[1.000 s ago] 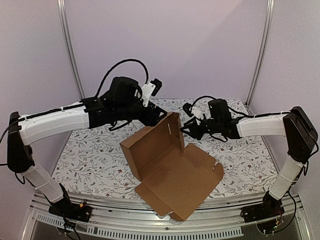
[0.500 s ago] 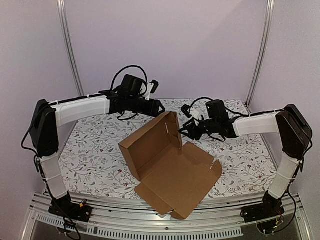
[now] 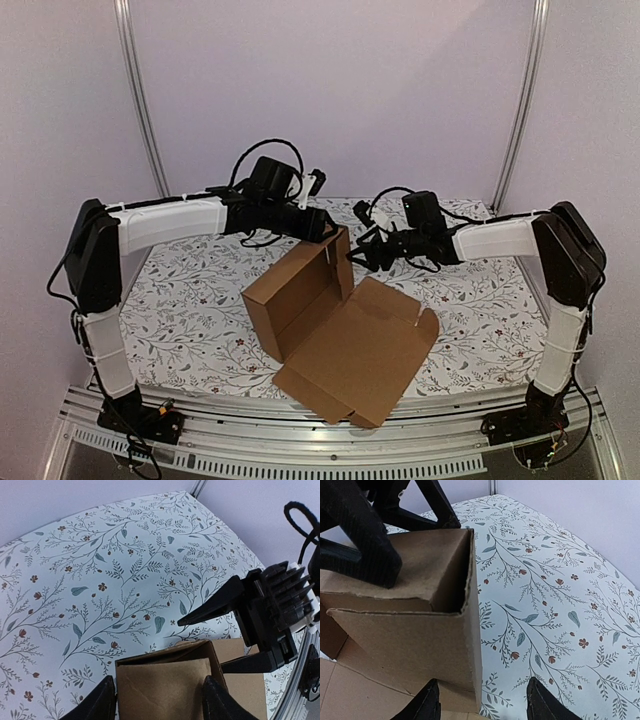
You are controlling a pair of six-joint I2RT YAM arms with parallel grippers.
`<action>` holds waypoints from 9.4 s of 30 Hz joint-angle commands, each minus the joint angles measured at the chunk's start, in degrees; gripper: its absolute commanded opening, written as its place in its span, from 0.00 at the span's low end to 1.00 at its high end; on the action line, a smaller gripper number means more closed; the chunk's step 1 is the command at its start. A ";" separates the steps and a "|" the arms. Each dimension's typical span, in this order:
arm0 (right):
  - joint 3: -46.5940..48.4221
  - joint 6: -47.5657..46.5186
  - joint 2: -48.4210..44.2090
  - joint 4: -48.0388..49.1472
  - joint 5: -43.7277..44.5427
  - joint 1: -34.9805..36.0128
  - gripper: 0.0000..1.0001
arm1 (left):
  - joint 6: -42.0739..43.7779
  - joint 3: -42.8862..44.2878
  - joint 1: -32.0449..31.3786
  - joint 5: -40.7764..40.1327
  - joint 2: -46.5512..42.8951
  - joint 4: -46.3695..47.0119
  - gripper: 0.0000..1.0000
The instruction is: Fold the paper box
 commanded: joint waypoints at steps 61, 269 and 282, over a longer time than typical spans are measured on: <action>5.39 -1.63 -1.76 -20.87 2.55 -0.64 0.17 | -4.65 -24.87 7.29 -3.67 -12.62 21.15 0.63; -2.33 -21.52 -17.87 -51.99 -4.48 9.19 0.57 | -22.28 -4.87 -1.68 -5.94 5.50 9.05 0.55; -2.04 -27.19 -26.27 -68.90 -5.75 0.36 0.62 | -18.93 -5.50 -0.64 -3.39 3.17 10.37 0.56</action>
